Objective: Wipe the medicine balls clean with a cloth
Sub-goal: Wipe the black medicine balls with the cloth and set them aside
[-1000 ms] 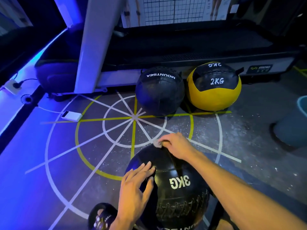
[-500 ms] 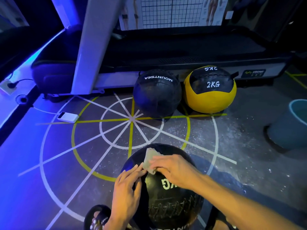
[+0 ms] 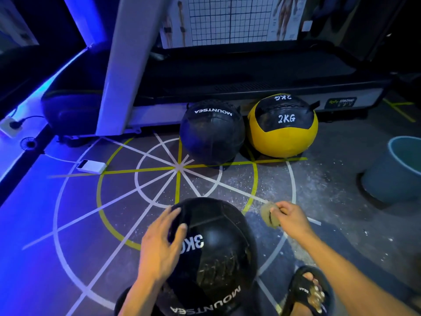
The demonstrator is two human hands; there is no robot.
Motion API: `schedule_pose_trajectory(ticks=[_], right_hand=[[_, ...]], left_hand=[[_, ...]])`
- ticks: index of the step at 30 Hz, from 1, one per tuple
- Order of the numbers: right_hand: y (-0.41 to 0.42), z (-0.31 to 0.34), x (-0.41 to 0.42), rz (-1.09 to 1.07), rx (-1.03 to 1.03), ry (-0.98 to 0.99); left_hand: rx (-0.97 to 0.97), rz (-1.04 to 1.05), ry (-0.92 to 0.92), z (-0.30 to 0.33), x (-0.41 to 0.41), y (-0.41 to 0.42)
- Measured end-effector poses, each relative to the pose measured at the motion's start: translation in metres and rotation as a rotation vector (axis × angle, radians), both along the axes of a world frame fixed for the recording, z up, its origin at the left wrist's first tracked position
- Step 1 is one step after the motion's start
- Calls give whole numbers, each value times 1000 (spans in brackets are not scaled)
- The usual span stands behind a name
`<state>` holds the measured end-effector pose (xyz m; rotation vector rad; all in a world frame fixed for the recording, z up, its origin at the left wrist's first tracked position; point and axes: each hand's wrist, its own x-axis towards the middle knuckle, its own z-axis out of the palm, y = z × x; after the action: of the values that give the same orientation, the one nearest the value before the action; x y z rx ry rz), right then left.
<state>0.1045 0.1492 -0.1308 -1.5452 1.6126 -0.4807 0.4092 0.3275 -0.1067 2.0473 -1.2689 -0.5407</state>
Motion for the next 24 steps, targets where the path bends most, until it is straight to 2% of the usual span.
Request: schedule_pose_trajectory(ticks=[2, 6, 10, 11, 13, 16, 18, 22, 24], right_hand=[[10, -2, 11, -16, -11, -57], [53, 15, 53, 13, -198, -157], [105, 16, 99, 504, -481, -93], [100, 9, 98, 561, -500, -95], [72, -1, 92, 452, -430, -99], [26, -7, 86, 144, -176, -3], [23, -5, 98, 157, -171, 10], [57, 16, 120, 421, -333, -87], [39, 8, 113, 411, -269, -25]], left_hand=[[38, -82, -36, -7, -8, -2], [-4, -49, -5, -21, -9, -2], [-40, -53, -49, -22, -10, -4], [-39, -56, -49, -23, -9, -3], [-32, -54, -39, -25, -9, 1], [-29, -42, -31, -23, -16, 4], [-29, -39, -39, -22, -19, 3], [-32, -40, -38, -23, -18, 6], [-24, -52, -48, -20, -19, 7]])
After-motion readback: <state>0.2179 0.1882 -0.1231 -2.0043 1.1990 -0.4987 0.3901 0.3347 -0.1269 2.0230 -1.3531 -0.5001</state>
